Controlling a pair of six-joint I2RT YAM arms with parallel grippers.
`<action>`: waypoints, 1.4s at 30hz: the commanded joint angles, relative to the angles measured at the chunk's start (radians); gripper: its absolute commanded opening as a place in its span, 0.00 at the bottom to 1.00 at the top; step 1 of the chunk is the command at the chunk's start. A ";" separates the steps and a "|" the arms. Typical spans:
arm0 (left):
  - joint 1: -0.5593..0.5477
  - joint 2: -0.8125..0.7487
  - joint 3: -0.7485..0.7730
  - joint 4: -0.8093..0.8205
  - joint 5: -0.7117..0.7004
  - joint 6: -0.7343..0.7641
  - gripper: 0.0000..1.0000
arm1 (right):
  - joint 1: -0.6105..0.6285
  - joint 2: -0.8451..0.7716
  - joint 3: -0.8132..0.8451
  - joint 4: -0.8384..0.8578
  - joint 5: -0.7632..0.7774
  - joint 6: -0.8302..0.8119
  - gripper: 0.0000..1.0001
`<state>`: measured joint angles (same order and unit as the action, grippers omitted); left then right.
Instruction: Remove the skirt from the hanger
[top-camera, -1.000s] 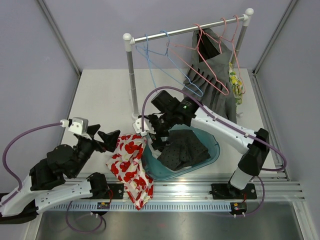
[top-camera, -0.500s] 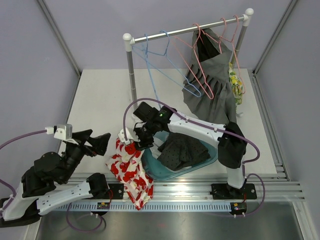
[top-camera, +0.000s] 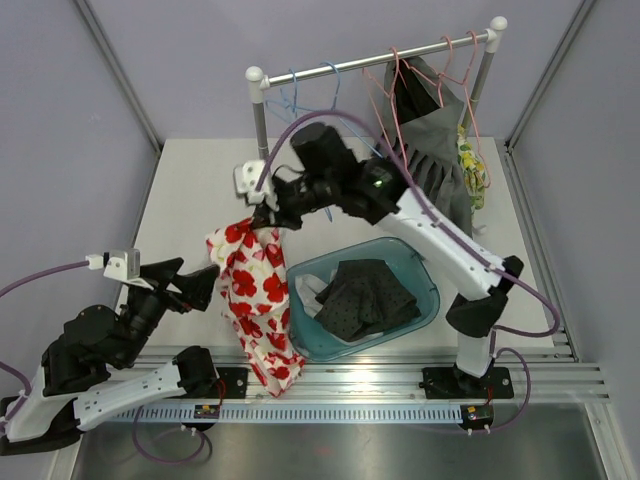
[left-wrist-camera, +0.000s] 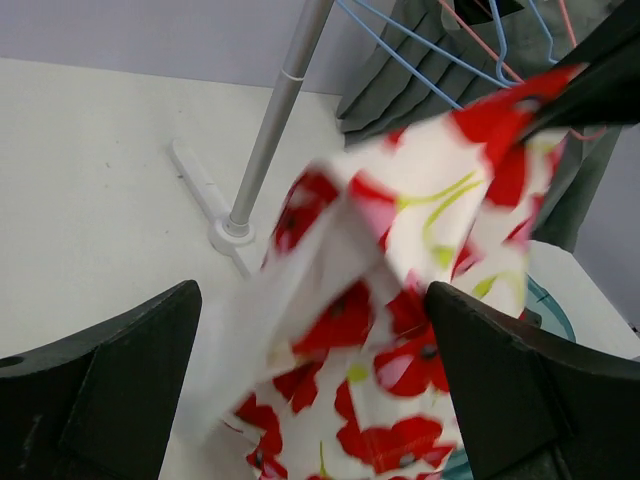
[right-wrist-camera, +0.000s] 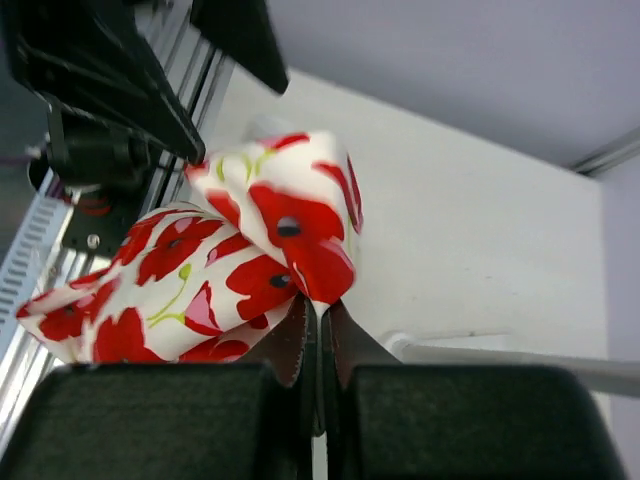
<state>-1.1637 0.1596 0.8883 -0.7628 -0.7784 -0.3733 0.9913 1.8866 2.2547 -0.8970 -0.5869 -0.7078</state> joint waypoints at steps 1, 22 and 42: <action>0.002 -0.031 0.024 0.080 -0.013 0.031 0.99 | -0.072 -0.136 0.161 0.032 -0.088 0.200 0.00; 0.001 0.018 0.006 0.197 0.007 0.093 0.99 | -0.237 -0.537 -0.168 -0.459 -0.242 -0.289 0.00; 0.001 0.143 -0.066 0.332 0.045 0.160 0.99 | -0.272 -0.652 -1.046 0.189 0.248 -0.062 0.00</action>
<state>-1.1637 0.2737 0.8368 -0.5110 -0.7586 -0.2317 0.7273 1.2354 1.2663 -0.9497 -0.4763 -0.8585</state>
